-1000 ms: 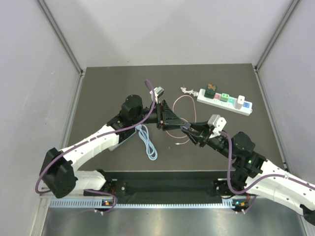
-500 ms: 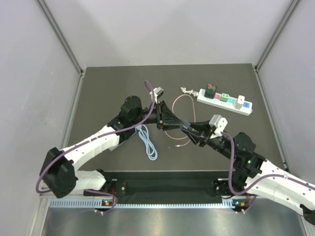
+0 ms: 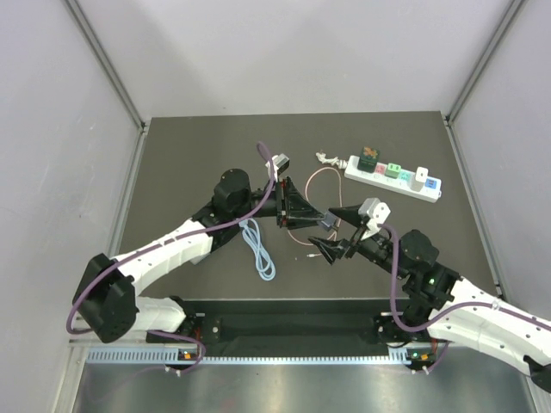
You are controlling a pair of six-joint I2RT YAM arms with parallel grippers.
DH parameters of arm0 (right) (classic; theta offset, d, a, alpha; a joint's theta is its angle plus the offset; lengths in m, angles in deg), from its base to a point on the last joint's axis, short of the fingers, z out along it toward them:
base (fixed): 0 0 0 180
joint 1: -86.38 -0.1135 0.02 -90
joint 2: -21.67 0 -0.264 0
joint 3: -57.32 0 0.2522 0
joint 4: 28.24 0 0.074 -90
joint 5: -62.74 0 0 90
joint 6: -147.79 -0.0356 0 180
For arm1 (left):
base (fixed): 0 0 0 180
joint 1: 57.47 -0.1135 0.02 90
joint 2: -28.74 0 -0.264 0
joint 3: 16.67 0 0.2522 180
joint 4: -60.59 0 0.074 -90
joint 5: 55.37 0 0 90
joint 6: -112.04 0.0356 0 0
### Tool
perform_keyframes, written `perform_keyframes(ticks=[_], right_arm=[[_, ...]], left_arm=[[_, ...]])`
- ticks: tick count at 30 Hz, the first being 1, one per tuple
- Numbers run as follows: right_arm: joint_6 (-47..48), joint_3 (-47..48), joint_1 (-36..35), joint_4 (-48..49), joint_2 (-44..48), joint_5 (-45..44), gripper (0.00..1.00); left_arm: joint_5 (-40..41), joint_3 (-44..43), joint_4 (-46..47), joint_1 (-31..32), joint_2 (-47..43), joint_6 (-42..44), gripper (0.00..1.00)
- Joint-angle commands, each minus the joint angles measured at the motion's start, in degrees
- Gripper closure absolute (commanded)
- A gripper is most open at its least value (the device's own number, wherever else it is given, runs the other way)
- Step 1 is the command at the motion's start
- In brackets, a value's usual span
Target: Insert the plug
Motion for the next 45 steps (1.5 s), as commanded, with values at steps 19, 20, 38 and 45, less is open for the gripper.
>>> perform_keyframes(ticks=[19,20,38,45], right_arm=[[-12.03,-0.67,-0.21,-14.54,18.06,-4.53,0.0],[-13.17,-0.4,-0.3,-14.54,18.15,-5.49,0.0],[-17.93,5.76,-0.21,-21.23,11.47,-9.63,0.0],[-17.58,5.23,-0.3,-22.19,12.97,-9.72,0.0]], left_arm=[[17.73,-8.45,-34.85,-9.08,-9.54,22.1,1.0],[20.99,-9.41,-38.87,-10.13,-9.72,23.96,1.0],[74.37,-14.7,-73.72,-11.37,-6.21,31.01,1.0],[77.01,-10.65,-72.14,-11.37,-1.91,25.66,1.0]])
